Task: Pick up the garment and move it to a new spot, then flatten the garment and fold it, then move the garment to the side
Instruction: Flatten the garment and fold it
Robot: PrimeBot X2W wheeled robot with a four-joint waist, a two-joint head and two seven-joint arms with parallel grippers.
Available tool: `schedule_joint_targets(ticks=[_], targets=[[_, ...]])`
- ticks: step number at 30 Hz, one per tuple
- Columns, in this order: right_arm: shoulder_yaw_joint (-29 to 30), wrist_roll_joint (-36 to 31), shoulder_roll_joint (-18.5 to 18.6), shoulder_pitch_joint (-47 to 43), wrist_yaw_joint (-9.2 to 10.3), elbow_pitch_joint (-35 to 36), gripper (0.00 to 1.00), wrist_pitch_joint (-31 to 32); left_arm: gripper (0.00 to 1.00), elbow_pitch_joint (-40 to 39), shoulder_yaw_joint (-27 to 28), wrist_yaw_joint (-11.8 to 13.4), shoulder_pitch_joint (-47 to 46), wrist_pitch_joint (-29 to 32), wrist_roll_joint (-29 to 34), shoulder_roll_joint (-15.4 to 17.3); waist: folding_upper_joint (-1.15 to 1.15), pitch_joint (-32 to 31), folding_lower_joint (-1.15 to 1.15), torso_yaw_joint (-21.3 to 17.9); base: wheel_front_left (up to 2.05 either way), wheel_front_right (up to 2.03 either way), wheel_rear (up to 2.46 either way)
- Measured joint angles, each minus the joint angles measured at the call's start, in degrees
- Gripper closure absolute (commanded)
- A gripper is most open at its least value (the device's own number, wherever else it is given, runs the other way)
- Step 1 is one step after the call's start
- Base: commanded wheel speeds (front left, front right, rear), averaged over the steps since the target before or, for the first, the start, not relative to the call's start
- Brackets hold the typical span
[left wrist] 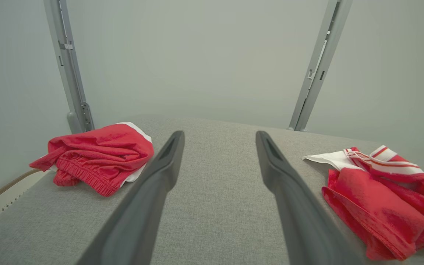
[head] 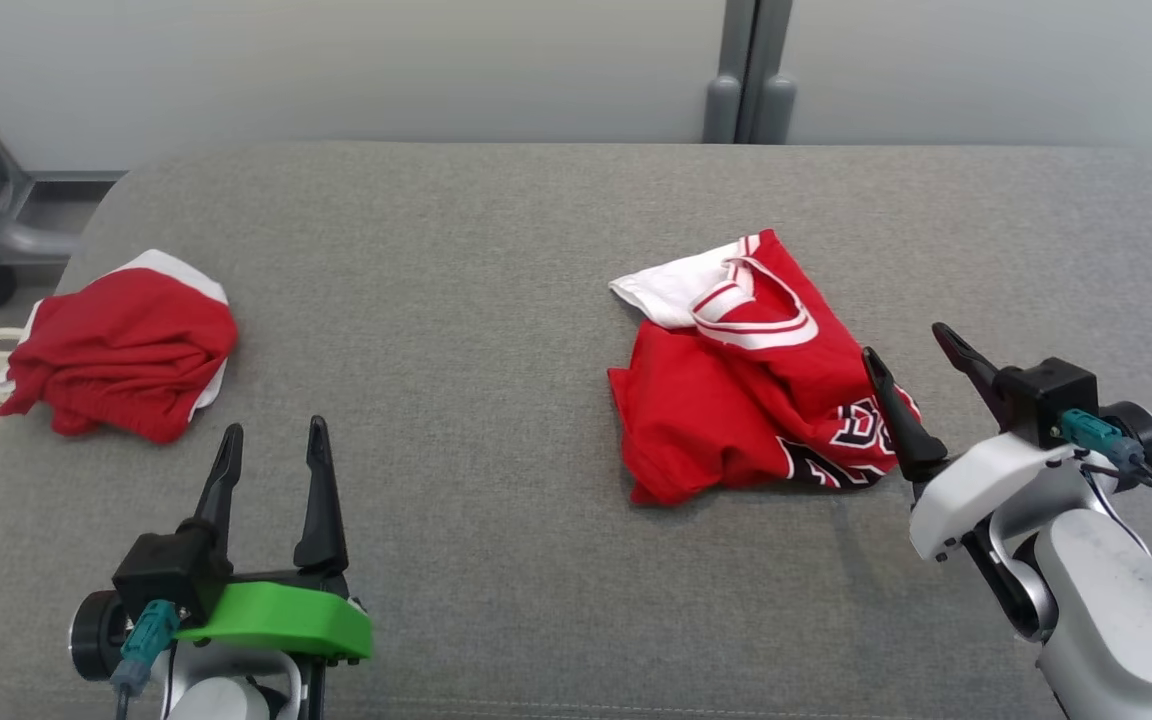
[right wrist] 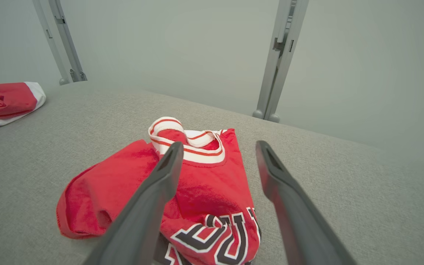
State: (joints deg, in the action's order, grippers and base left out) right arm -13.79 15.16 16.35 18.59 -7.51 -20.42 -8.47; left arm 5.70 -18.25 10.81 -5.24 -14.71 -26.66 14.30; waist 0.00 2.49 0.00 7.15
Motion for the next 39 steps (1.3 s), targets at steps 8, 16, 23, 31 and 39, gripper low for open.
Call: schedule_joint_targets(ticks=[8,16,23,31,39], targets=[[-8.8,3.4,3.9,7.7,-0.01,-8.2,0.0,1.1,0.0,1.9,-0.5,-1.8,-3.7,-0.3,0.6,-4.2,0.0,2.2,0.0,6.4,0.0,0.0,0.0],[-16.4,5.3,5.2,14.2,-0.01,-16.4,0.0,2.8,0.0,3.4,-0.1,-4.2,-4.8,-0.4,2.7,-6.6,0.0,5.4,0.0,10.1,0.0,0.0,0.0],[-16.8,8.0,5.5,16.6,-0.02,-19.5,1.0,0.9,0.0,4.4,0.9,-6.0,-5.1,-0.4,4.5,-8.1,0.0,7.1,0.01,10.5,0.0,0.0,0.0],[-8.2,13.0,4.2,13.7,-0.01,-17.9,1.0,-3.7,0.0,4.8,3.0,-6.8,-5.3,-0.5,6.2,-8.8,0.0,7.3,0.01,7.2,0.0,0.0,0.0],[5.5,18.1,-0.4,3.8,-0.01,-12.1,1.0,-6.1,0.0,5.2,4.3,-7.5,-5.5,-0.5,7.2,-8.9,0.0,7.3,0.0,2.7,0.0,0.0,0.0]])
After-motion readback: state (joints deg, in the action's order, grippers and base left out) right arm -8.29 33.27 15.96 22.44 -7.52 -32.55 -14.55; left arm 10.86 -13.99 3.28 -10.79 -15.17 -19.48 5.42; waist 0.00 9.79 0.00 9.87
